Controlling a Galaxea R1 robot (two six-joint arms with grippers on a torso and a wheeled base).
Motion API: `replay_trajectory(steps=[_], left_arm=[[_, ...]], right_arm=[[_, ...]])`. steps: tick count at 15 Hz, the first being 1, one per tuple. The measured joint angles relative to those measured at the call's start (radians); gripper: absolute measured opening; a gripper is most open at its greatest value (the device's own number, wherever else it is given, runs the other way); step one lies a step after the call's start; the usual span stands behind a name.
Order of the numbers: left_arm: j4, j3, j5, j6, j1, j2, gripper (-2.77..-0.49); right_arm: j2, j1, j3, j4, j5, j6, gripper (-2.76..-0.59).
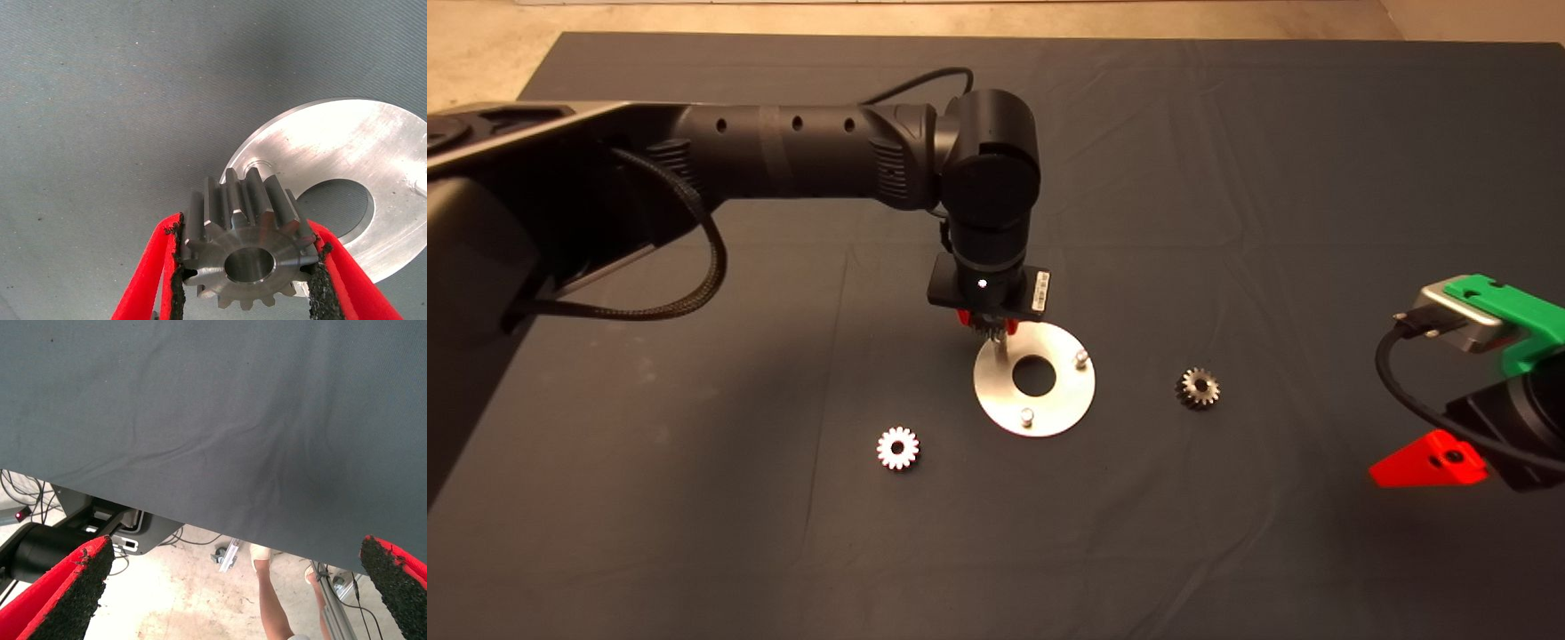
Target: Install three planetary gears onto the carrier pins
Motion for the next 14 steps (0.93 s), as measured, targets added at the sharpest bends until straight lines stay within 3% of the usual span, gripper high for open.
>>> replay_trajectory(steps=[14], left_arm=[[0.0,0.0,0.0,0.003,0.003,0.023,-2.31]], right_arm=[[-0.006,0.0,0.0,0.0,0.0,0.0,-0.61]])
